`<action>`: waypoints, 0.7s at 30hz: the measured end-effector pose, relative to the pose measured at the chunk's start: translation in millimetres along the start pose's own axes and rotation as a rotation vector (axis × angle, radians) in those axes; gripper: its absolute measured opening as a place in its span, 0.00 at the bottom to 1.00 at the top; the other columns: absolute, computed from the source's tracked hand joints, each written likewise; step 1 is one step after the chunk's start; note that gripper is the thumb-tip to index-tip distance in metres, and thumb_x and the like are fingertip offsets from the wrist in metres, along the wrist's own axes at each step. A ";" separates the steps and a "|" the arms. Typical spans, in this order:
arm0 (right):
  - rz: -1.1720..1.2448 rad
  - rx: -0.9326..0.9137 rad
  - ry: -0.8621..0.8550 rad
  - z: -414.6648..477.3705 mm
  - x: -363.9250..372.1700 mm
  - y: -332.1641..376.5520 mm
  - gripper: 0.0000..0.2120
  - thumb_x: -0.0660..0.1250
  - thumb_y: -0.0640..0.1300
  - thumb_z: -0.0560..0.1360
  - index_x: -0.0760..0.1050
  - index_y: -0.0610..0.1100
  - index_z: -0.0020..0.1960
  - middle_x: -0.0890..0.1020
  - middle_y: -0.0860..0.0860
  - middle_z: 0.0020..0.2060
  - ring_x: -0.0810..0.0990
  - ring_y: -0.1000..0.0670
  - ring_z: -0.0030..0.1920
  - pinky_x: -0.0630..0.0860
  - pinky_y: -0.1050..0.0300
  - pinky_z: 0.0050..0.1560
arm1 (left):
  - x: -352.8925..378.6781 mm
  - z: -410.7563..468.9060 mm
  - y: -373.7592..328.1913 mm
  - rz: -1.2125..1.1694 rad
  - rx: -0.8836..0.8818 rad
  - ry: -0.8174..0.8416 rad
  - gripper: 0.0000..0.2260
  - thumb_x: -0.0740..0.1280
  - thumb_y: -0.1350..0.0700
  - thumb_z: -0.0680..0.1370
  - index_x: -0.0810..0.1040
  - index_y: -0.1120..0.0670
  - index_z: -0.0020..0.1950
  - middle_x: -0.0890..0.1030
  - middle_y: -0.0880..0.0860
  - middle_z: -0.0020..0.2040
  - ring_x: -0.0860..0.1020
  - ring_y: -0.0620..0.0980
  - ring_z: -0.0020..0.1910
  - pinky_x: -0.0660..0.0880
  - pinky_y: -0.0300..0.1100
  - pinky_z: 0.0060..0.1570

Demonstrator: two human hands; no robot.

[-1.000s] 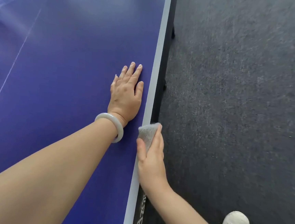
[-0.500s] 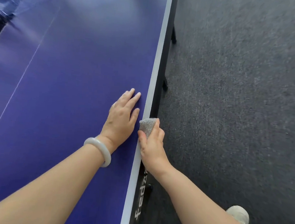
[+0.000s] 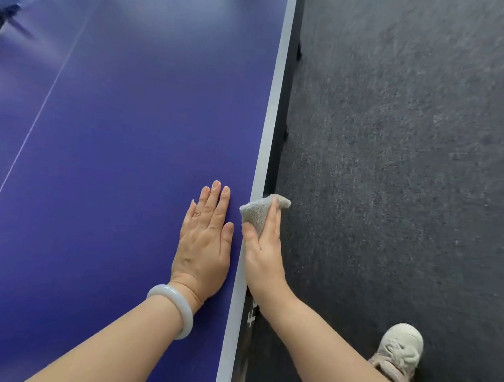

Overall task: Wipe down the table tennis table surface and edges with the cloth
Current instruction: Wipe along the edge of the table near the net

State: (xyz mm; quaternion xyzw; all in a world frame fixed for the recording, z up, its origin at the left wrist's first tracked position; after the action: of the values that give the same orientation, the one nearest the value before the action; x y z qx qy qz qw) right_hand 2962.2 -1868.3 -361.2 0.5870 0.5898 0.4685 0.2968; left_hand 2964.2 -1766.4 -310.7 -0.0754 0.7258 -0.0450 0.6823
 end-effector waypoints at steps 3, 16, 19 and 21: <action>0.030 -0.034 0.066 -49.6 10.8 -12.7 0.33 0.56 0.54 0.83 0.35 0.62 0.76 0.38 0.63 0.78 0.39 0.63 0.77 0.42 0.53 0.79 | 1.2 -1.5 2.4 0.005 0.000 -0.012 0.26 0.42 0.48 0.82 0.50 0.52 0.80 0.48 0.47 0.81 0.43 0.43 0.79 0.45 0.48 0.78; 0.069 0.041 0.062 -44.2 3.5 -8.1 0.28 0.50 0.48 0.85 0.40 0.55 0.80 0.42 0.57 0.80 0.43 0.58 0.79 0.45 0.53 0.79 | -3.7 -1.9 0.9 -0.002 0.000 -0.035 0.24 0.50 0.55 0.85 0.52 0.54 0.81 0.50 0.50 0.81 0.46 0.46 0.80 0.45 0.48 0.78; 0.026 0.061 0.126 -92.0 10.9 -31.6 0.28 0.50 0.48 0.85 0.36 0.58 0.78 0.39 0.60 0.79 0.41 0.60 0.78 0.44 0.54 0.79 | -4.1 -2.5 -0.8 0.008 0.012 -0.048 0.24 0.50 0.54 0.84 0.52 0.54 0.81 0.51 0.50 0.81 0.47 0.47 0.80 0.45 0.48 0.78; 0.054 0.085 0.130 -81.3 10.4 -31.4 0.28 0.50 0.48 0.85 0.37 0.55 0.78 0.40 0.58 0.79 0.42 0.59 0.79 0.44 0.55 0.79 | -4.5 -1.7 -0.4 -0.003 0.013 -0.053 0.24 0.51 0.56 0.85 0.52 0.54 0.81 0.51 0.51 0.81 0.47 0.48 0.80 0.46 0.48 0.78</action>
State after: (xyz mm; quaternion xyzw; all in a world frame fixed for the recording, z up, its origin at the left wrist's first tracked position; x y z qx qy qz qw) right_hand 2874.6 -1870.8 -356.1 0.5831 0.6111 0.4880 0.2202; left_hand 2962.7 -1766.1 -306.2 -0.0735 0.7070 -0.0488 0.7017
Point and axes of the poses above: each hand's wrist, its own z-axis towards the middle knuckle, its own x-axis out of the palm, y = z × x, the point moved 9 cm from there along z, towards the middle knuckle
